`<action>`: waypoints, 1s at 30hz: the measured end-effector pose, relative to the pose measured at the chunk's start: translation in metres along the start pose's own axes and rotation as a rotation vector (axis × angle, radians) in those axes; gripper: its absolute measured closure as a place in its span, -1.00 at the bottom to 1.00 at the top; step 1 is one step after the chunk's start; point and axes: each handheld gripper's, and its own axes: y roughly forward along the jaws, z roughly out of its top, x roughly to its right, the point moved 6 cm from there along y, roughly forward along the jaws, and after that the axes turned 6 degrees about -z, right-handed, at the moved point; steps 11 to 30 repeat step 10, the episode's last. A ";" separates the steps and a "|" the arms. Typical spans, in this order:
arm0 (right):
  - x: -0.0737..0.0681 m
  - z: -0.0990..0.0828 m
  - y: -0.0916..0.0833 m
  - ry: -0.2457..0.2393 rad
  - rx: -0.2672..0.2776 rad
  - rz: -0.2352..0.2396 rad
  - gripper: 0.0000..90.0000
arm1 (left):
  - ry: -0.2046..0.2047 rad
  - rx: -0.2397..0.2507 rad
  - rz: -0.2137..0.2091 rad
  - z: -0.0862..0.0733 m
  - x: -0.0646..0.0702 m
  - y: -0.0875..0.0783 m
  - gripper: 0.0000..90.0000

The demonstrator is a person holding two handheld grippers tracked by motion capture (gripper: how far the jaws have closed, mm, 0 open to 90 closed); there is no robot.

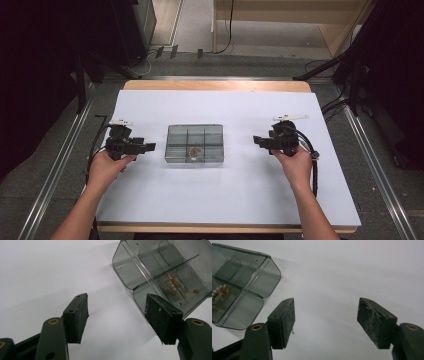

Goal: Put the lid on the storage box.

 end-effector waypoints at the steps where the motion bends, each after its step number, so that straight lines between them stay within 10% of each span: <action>1: 0.001 0.000 0.000 0.005 -0.005 0.002 -0.31 | 0.003 0.000 0.005 0.000 0.000 0.001 -0.20; 30: 0.002 -0.002 0.003 0.011 -0.016 0.009 -0.36 | -0.003 -0.012 0.004 -0.001 -0.002 0.005 -0.25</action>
